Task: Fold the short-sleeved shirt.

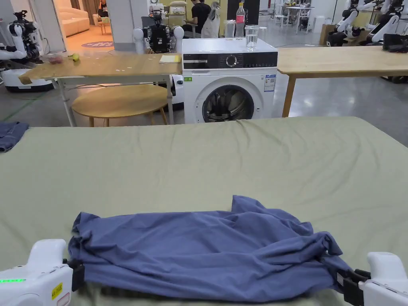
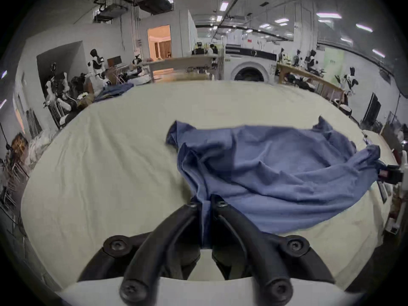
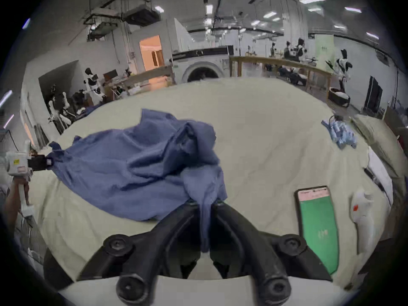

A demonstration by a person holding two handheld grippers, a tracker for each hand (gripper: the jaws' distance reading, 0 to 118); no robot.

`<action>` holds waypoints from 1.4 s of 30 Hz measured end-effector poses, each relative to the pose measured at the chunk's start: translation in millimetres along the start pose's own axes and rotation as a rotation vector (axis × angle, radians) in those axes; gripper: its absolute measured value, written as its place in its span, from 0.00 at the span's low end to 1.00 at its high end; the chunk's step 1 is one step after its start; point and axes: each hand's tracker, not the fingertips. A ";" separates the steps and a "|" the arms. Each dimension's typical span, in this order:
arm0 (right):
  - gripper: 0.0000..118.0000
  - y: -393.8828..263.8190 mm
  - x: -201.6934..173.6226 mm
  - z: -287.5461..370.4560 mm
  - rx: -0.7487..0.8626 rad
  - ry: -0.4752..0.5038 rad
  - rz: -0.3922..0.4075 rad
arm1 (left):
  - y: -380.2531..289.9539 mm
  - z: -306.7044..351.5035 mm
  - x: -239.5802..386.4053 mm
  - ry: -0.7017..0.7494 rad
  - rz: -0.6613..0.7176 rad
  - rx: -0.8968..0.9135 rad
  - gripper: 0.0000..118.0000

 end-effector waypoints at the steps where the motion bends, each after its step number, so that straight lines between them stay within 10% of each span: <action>1: 0.02 1.9 -2.1 11.5 0.010 0.002 0.001 | 1.1 11.4 -2.2 0.001 0.003 0.005 0.01; 11: 0.02 -35.2 -33.1 109.5 0.015 -0.007 0.119 | -55.5 102.1 -46.9 0.004 0.046 0.046 0.01; 19: 0.02 -113.2 -30.7 84.8 -0.115 -0.023 0.044 | -152.1 87.5 -72.7 0.017 0.186 -0.044 0.04; 21: 0.21 -105.9 -35.0 96.3 -0.052 -0.042 0.063 | -144.6 102.2 -67.1 0.107 0.105 -0.003 0.36; 23: 0.80 -88.9 -43.3 107.0 -0.008 -0.010 0.099 | -127.5 119.1 -64.5 0.069 0.107 0.084 0.87; 24: 0.94 -75.4 -53.7 109.4 0.016 0.005 0.123 | -114.3 126.2 -60.5 0.072 0.095 0.121 0.92; 27: 0.97 -46.6 -84.9 111.0 0.132 0.008 0.184 | -76.3 134.8 -40.3 0.105 0.011 0.212 0.92; 29: 0.91 -31.9 -104.2 102.4 0.189 0.019 0.171 | -58.3 137.6 -25.9 0.089 0.027 0.226 0.84; 30: 0.72 -27.3 -110.3 100.2 0.194 0.028 0.159 | -52.6 140.5 -18.1 0.056 0.041 0.240 0.65; 31: 0.22 -23.3 -115.2 95.3 0.195 0.034 0.142 | -49.9 137.7 -15.1 0.051 0.040 0.236 0.25; 32: 0.00 -20.1 -120.1 89.2 0.196 0.023 0.128 | -48.3 134.1 -12.0 0.060 0.036 0.230 0.02; 42: 0.00 -5.4 -119.4 44.5 0.159 0.078 0.108 | -37.9 48.7 -50.4 0.080 0.090 0.069 0.00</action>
